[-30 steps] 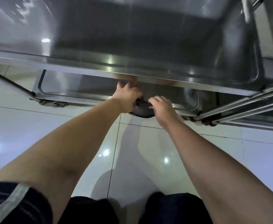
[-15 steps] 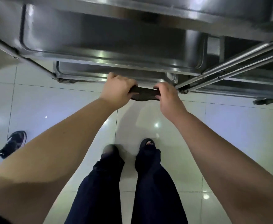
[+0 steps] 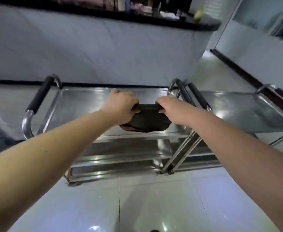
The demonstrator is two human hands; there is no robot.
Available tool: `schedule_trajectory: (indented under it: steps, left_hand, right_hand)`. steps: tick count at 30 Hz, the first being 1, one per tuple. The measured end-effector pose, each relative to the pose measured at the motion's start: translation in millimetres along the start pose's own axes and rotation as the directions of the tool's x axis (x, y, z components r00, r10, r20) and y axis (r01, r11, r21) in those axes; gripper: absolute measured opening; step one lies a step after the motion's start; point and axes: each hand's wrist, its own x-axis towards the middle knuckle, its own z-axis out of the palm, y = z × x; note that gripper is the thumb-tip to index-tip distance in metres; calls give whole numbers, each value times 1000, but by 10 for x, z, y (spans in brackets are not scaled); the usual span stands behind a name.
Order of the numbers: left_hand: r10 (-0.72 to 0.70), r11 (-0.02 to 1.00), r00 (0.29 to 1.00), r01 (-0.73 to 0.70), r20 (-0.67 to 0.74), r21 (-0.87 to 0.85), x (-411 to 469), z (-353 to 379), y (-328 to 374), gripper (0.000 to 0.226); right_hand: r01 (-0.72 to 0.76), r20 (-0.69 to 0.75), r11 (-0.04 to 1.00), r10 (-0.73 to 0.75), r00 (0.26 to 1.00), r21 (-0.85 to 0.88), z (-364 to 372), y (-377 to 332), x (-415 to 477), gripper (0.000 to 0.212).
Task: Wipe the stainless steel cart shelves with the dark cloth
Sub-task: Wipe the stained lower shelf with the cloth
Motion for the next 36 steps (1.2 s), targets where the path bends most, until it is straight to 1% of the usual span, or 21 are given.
schedule_trajectory:
  steps: [2, 5, 8, 12, 14, 15, 17, 20, 22, 25, 28, 32, 36]
  left_hand:
    - [18, 999, 997, -15, -80, 33, 188, -474, -30, 25]
    - [18, 1000, 985, -16, -173, 14, 448, -1152, -25, 22]
    - [18, 999, 968, -25, -252, -23, 641, -1781, 64, 24]
    - [76, 995, 931, -46, -356, 91, 858, -2398, 258, 26]
    - [100, 991, 909, -55, -405, 123, 993, -2588, 383, 23]
    - [116, 989, 895, -65, -430, 131, 1066, -2657, 456, 21]
    - [158, 985, 857, -98, -491, 146, 1229, -2744, 623, 19]
    - [194, 980, 801, -138, -567, 140, 1496, -2800, 939, 19]
    - [205, 979, 783, -164, -587, 124, 1679, -2804, 1180, 20]
    - [242, 970, 763, -207, -599, 128, 1945, -2775, 1595, 21]
    - [279, 959, 744, -249, -607, 135, 2194, -2685, 2115, 22]
    - [335, 941, 739, -293, -585, 169, 2543, -2523, 2957, 24]
    - [434, 901, 695, -357, -574, 249, 2919, -2382, 3936, 26]
  right_hand:
    - [-6, -66, 997, 2, 998, -71, -575, -55, -17, 8]
    - [-29, -149, 994, 13, 989, -104, -1298, -117, -94, 2]
    - [-86, -249, 989, 54, 967, -118, -1867, -145, -203, 10]
    - [-153, -406, 973, 71, 911, -175, -2436, -122, -441, 9]
    - [-191, -472, 968, 94, 877, -162, -2620, -55, -578, 8]
    - [-208, -507, 967, 107, 855, -147, -2684, -9, -647, 12]
    - [-254, -582, 959, 138, 801, -122, -2778, 105, -789, 18]
    - [-362, -670, 925, 194, 717, -119, -2865, 351, -1012, 12]
    - [-418, -707, 896, 198, 679, -150, -2919, 533, -1190, 14]
    - [-467, -733, 865, 196, 651, -183, -3015, 849, -1507, 18]
    - [-527, -732, 826, 232, 641, -200, -3078, 1221, -1888, 17]
    - [-592, -731, 780, 283, 621, -201, -3097, 1837, -2520, 15]
    - [-665, -728, 713, 331, 601, -225, -3124, 2522, -3276, 15]
